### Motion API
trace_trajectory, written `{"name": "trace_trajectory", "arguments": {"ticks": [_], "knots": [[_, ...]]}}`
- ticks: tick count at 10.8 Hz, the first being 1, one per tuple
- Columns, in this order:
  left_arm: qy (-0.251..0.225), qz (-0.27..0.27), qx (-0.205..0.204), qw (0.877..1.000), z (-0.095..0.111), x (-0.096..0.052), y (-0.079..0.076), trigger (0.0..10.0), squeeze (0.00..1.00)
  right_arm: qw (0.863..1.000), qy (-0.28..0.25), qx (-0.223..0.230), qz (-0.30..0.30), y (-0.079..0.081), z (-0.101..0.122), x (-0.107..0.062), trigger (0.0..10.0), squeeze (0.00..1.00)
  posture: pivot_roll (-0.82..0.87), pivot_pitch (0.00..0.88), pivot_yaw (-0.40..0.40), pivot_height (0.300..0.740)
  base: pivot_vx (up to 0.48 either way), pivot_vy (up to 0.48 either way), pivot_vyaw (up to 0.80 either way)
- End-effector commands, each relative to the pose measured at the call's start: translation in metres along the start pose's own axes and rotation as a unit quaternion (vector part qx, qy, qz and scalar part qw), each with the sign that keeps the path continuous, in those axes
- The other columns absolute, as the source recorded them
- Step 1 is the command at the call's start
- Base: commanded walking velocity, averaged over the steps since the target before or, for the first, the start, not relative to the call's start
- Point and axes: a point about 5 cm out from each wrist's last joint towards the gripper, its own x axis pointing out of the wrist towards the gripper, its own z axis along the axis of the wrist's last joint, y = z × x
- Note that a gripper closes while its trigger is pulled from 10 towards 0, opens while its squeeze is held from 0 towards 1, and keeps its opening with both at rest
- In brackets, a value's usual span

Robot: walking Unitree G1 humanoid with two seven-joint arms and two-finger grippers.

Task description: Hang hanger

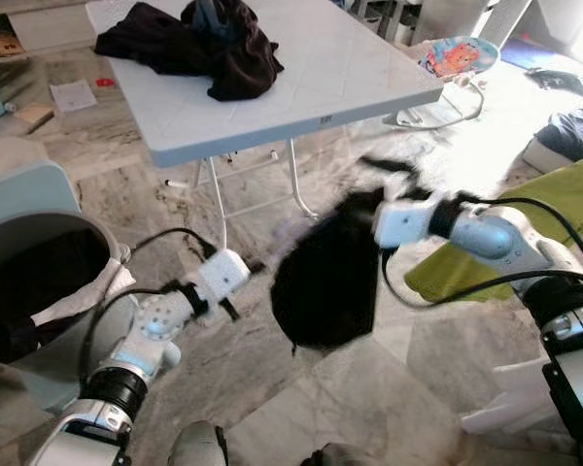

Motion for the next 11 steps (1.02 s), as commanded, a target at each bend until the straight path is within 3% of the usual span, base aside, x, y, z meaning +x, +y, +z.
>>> {"name": "trace_trajectory", "arguments": {"ticks": [1, 2, 4, 5, 6, 7, 9, 11], "knots": [[-0.021, 0.022, 0.009, 0.999, 0.011, 0.003, 0.012, 0.0, 0.0, 0.997, 0.052, 0.054, -0.019, 0.01, -0.017, -0.011, 10.0, 0.0, -0.07, 0.033, -0.109, 0.74, 0.0, 0.0, 0.0], [-0.022, 0.019, 0.012, 0.999, 0.012, 0.004, 0.012, 0.0, 0.0, 0.993, 0.068, 0.092, -0.025, 0.018, -0.02, -0.012, 10.0, 0.0, -0.07, 0.038, -0.096, 0.74, 0.0, 0.0, 0.0], [-0.043, 0.015, 0.026, 0.999, 0.024, 0.008, 0.013, 0.0, 0.0, 0.968, 0.111, 0.223, -0.008, 0.061, -0.026, -0.012, 10.0, 0.0, -0.06, 0.043, -0.088, 0.74, 0.0, 0.0, 0.0], [-0.05, 0.009, 0.033, 0.998, 0.027, 0.008, 0.013, 0.0, 0.0, 0.964, 0.116, 0.241, -0.002, 0.068, -0.025, -0.012, 10.0, 0.0, -0.06, 0.045, -0.086, 0.74, 0.0, 0.0, 0.0], [-0.065, 0.009, 0.036, 0.997, 0.035, 0.006, 0.016, 0.0, 0.0, 0.948, 0.132, 0.29, -0.005, 0.081, -0.023, -0.008, 10.0, 0.0, -0.06, 0.047, -0.08, 0.74, 0.0, 0.0, 0.0], [-0.073, 0.005, 0.038, 0.997, 0.039, 0.005, 0.017, 0.0, 0.0, 0.933, 0.14, 0.33, -0.02, 0.084, -0.022, -0.004, 10.0, 0.0, -0.05, 0.047, -0.078, 0.74, 0.0, 0.0, 0.0], [-0.084, 0.0, 0.043, 0.995, 0.048, 0.005, 0.017, 0.0, 0.0, 0.915, 0.165, 0.365, -0.048, 0.085, -0.022, 0.002, 10.0, 0.0, -0.05, 0.047, -0.079, 0.74, 0.0, 0.0, 0.0], [-0.095, -0.013, 0.043, 0.994, 0.055, 0.004, 0.007, 0.0, 0.0, 0.898, 0.211, 0.363, -0.129, 0.068, -0.031, 0.005, 10.0, 0.0, -0.05, 0.042, -0.091, 0.74, 0.0, 0.0, 0.0]]}}
